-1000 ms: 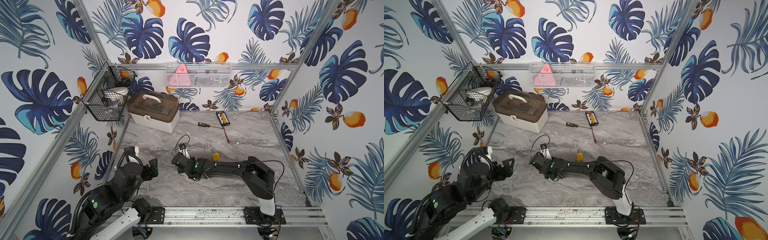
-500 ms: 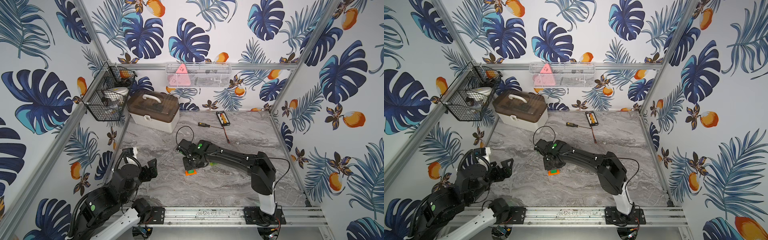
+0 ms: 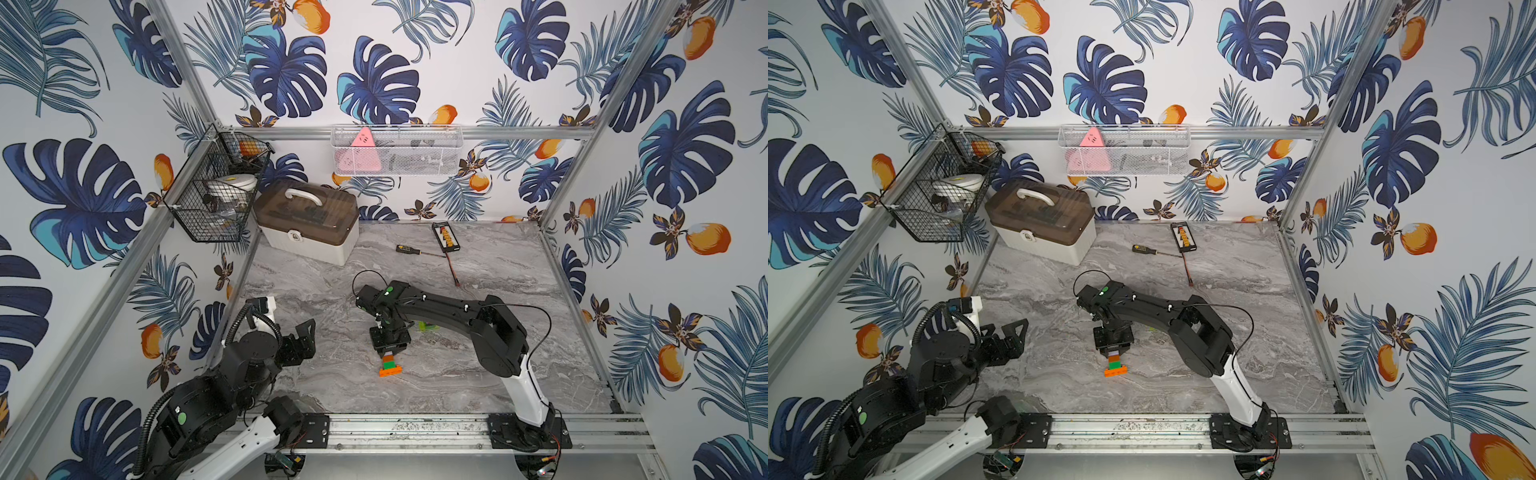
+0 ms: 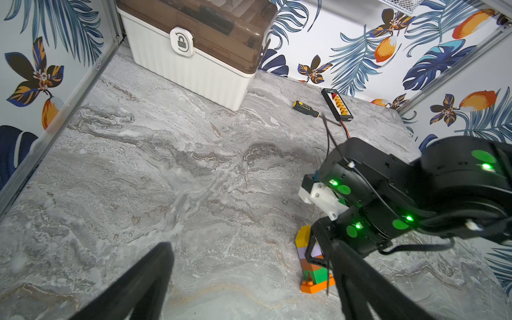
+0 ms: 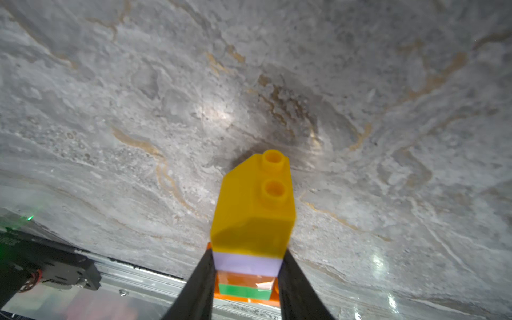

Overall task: Assemble the number 1 with lego
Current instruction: Place the lego brick at the center of the board, then pick up the lego brick from the center of the board.

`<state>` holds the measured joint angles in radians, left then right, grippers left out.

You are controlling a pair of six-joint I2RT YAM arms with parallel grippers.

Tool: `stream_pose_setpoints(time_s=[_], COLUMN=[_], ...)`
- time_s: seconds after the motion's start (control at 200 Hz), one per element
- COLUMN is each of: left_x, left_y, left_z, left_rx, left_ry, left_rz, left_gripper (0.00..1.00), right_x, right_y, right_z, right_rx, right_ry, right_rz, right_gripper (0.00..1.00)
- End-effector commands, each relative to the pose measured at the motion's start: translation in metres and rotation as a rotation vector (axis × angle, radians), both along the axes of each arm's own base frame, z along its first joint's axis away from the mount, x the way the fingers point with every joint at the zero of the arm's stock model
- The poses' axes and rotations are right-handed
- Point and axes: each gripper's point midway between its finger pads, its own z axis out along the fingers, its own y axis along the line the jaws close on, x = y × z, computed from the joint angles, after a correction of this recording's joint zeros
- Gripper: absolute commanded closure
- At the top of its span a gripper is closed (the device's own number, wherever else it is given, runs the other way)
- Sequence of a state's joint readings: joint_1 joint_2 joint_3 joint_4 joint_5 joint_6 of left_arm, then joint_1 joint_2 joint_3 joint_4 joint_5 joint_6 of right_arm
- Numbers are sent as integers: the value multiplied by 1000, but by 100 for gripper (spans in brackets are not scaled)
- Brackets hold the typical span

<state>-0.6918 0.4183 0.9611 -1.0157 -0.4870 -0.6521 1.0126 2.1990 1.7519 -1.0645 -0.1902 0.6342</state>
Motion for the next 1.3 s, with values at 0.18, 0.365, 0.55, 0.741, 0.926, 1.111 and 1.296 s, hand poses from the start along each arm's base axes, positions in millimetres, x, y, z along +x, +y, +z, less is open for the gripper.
stream_pose_setpoints(time_s=[0.18, 0.365, 0.55, 0.741, 0.926, 1.111, 1.296], left_x=[1, 1, 6, 12, 16, 16, 10], left_y=[-1, -7, -29, -89, -127, -143, -139], left_z=[6, 5, -1, -22, -63, -103, -123], left_rx=[-8, -9, 4, -4, -148, -275, -313], left_ry=[-35, -29, 5, 123, 214, 230, 213], left_rz=[-10, -41, -132, -366, -436, -444, -440], left_gripper=[3, 1, 1, 1, 1, 1, 1], right_x=[18, 40, 48, 45, 44, 63, 68], right_y=[-4, -11, -57, -120, -153, -164, -156], right_z=[22, 98, 159, 147, 117, 84, 79], right_rx=[-13, 134, 206, 360, 309, 359, 323], right_ry=[-105, -368, -829, -1116, -1132, -843, -813], right_rz=[-7, -35, -32, -152, -143, -211, -122], right_gripper=[33, 22, 0, 14, 15, 11, 12])
